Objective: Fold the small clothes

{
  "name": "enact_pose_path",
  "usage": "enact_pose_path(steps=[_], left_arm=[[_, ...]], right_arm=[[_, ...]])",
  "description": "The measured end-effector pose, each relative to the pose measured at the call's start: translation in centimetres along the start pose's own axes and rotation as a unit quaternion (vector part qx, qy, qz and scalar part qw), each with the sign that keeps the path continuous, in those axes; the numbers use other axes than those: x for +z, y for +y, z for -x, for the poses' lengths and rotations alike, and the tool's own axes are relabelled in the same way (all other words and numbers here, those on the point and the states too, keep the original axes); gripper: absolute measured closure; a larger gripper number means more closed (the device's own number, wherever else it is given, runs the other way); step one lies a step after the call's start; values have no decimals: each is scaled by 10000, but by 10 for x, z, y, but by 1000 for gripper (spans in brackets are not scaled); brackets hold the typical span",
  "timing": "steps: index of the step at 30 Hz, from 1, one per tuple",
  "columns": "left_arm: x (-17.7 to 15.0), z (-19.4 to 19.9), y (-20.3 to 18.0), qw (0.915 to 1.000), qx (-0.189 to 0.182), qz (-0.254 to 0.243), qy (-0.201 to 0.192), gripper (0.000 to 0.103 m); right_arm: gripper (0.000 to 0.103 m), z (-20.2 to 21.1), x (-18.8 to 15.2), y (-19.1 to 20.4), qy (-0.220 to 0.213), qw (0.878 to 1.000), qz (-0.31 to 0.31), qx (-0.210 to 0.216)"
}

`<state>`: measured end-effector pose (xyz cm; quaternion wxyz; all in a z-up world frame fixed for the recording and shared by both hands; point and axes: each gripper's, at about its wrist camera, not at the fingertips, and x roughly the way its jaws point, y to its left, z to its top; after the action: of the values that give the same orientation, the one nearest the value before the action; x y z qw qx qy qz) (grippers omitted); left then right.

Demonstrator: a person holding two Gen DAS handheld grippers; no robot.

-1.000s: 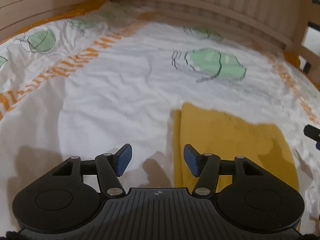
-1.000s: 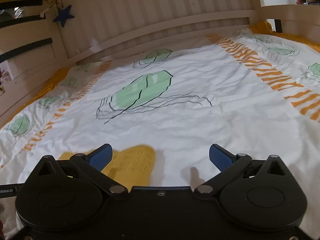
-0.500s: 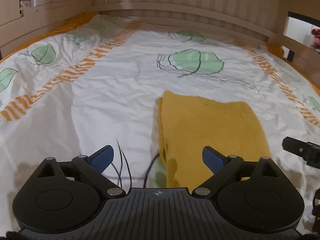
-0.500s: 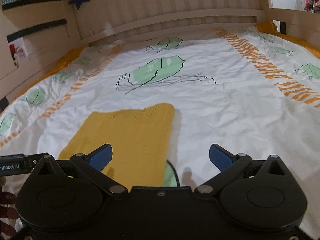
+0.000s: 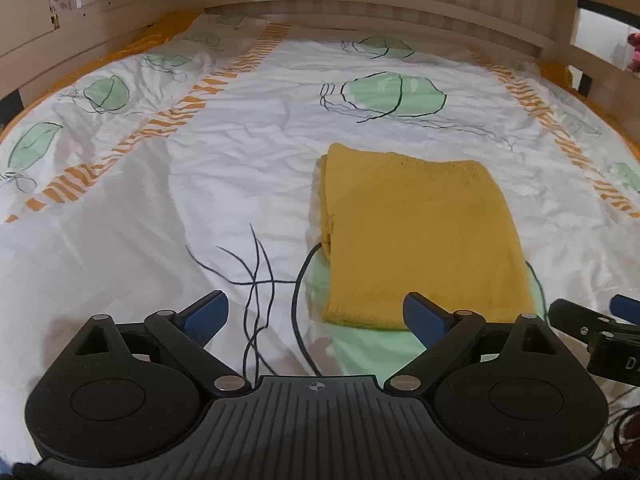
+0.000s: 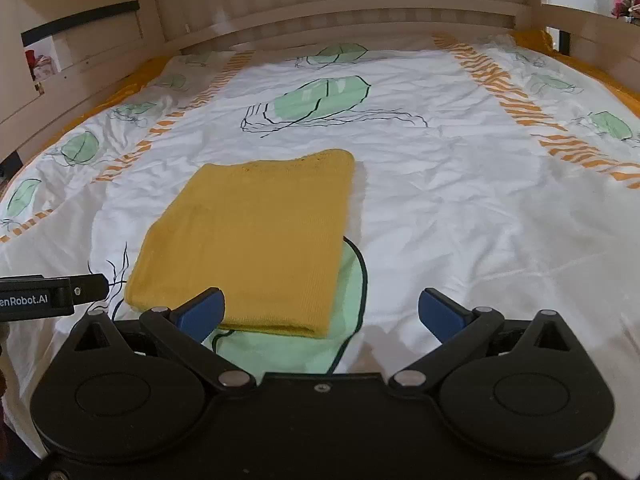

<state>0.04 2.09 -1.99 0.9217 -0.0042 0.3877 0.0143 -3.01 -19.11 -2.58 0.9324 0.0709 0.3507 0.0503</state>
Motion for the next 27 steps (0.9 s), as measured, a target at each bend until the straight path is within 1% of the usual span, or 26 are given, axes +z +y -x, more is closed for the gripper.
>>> enact_pose_path(steps=[3,6,11,14,17,21,27], left_arm=[[-2,5,-3,9999,119,-17,30,8],[-3,6,-4,9997,172,-37,150,9],[-5,8,-6,9993,281,-64,239,10],[-6,9,-7,9990,341,-114,252,11],[-6,9,-7,9991,283,-113,290,11],[-8,9,-7,9991,231,-86,343,12],[-10,7,-7,9989,175,-102,421,13]], right_arm=[[1,6,-1,2,-77,9998,85,-141],[1,11,-1,7,-150,9993,248,-239],[1,15,-2,7,-209,9991,189,-315],[1,15,-2,6,-127,9992,65,-363],[1,14,-3,5,29,9994,-31,-330],[1,13,-4,8,183,9986,-48,-504],[1,14,-5,5,217,9994,-202,-202]])
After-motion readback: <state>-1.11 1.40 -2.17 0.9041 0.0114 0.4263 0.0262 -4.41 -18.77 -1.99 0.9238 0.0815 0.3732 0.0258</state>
